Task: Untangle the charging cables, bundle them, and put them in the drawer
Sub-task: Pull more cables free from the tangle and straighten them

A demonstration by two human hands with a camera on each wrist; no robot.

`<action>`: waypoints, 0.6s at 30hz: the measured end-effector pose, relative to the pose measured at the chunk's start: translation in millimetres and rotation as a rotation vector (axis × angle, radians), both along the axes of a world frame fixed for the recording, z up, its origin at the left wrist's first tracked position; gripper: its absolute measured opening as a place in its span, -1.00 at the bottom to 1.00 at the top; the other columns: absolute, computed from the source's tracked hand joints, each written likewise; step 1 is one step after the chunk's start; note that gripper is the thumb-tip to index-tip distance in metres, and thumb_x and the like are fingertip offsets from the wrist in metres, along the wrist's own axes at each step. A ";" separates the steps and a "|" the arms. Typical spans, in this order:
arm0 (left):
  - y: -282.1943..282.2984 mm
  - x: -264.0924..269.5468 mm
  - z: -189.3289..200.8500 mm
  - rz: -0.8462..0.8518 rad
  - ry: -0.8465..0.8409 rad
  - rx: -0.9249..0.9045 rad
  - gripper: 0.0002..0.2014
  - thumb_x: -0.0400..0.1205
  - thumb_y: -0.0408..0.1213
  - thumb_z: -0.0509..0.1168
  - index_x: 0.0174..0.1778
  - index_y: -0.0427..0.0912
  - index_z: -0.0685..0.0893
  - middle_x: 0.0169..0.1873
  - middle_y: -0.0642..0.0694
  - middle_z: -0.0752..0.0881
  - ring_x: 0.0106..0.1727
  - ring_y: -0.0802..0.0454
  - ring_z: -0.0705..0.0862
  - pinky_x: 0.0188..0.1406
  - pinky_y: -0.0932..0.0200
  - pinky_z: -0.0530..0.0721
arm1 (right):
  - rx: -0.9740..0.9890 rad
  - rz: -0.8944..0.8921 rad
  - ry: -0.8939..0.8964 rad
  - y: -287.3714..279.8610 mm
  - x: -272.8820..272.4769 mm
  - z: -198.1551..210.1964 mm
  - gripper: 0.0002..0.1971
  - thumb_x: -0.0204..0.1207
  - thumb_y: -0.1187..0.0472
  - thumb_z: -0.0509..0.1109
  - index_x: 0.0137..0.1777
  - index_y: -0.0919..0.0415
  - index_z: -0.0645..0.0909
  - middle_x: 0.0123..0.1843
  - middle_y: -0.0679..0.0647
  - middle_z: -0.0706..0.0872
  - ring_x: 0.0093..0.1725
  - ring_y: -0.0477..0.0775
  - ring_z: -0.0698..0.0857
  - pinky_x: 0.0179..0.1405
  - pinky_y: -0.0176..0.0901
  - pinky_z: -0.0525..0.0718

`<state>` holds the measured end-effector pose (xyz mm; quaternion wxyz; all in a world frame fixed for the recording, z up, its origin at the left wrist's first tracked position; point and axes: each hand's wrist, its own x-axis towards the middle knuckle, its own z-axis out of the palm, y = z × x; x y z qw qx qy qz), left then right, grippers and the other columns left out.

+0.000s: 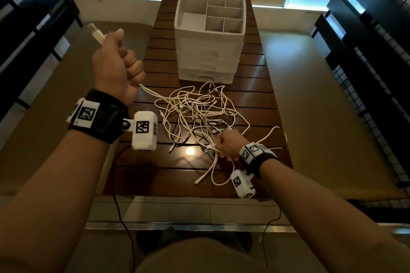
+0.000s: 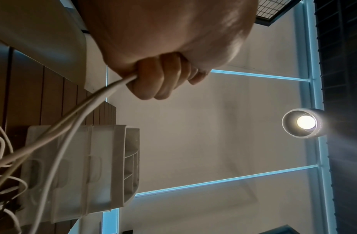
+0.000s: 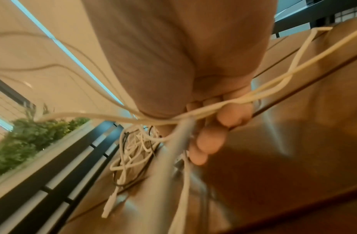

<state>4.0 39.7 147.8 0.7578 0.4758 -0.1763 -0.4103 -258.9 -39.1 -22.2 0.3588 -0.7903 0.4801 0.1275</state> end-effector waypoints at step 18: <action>-0.5 3.9 2.5 0.024 0.029 0.000 -0.48 0.80 -0.04 0.24 -0.48 0.07 0.20 -0.58 0.07 0.12 -0.56 0.09 0.02 -0.67 0.20 0.08 | 0.133 -0.112 -0.292 -27.9 -84.7 97.4 -0.77 0.64 0.22 0.37 -0.27 0.23 0.63 -0.29 0.22 0.72 -0.41 0.08 0.66 -0.32 -0.05 0.66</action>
